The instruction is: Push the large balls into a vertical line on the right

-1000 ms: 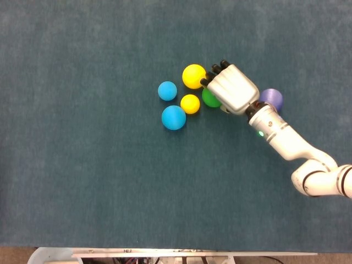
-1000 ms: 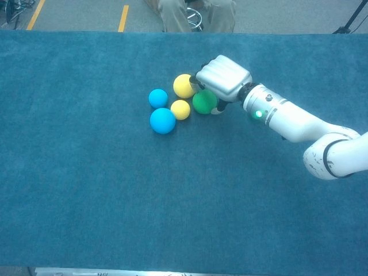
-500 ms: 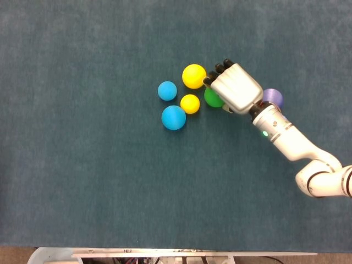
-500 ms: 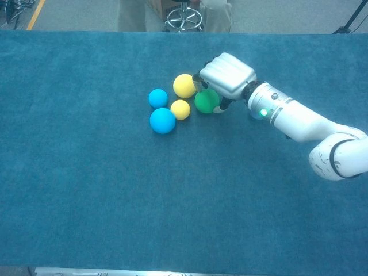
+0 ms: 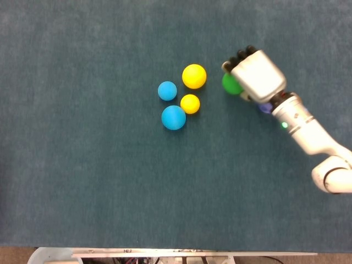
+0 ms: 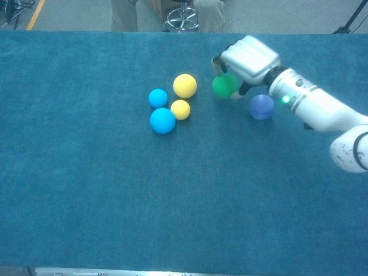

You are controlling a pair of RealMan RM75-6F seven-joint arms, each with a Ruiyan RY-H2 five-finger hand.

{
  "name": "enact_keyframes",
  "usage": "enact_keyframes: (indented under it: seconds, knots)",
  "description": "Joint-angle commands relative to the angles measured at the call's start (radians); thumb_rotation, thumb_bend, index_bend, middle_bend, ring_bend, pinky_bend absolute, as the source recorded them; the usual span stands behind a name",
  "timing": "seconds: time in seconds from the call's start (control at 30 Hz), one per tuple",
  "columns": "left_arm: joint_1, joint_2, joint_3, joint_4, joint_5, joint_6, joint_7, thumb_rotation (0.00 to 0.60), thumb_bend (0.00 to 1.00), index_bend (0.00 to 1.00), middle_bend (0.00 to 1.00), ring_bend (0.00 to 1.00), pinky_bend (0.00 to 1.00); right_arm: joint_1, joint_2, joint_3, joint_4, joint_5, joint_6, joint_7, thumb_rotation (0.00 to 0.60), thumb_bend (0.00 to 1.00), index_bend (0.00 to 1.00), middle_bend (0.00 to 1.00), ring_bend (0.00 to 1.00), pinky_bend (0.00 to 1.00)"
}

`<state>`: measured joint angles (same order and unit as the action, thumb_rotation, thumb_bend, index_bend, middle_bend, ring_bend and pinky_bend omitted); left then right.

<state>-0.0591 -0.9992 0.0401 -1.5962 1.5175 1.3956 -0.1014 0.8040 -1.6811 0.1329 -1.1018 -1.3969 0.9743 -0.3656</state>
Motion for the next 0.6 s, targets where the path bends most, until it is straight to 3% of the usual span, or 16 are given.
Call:
enact_keyframes:
  seconds: [0.03, 0.6]
  knots:
    - [-0.003, -0.002, 0.000, -0.001, 0.001, -0.004, 0.003, 0.600, 0.40, 0.32, 0.17, 0.24, 0.31, -0.011, 0.015, 0.010, 0.000, 0.021, 0.001, -0.001, 0.600, 0.10, 0.55, 0.56, 0.36, 0.36]
    - [-0.023, -0.008, 0.000, -0.015, -0.009, -0.039, 0.025, 0.600, 0.40, 0.32, 0.17, 0.24, 0.31, -0.036, 0.057, 0.007, 0.031, 0.111, -0.071, -0.058, 0.600, 0.10, 0.55, 0.55, 0.36, 0.36]
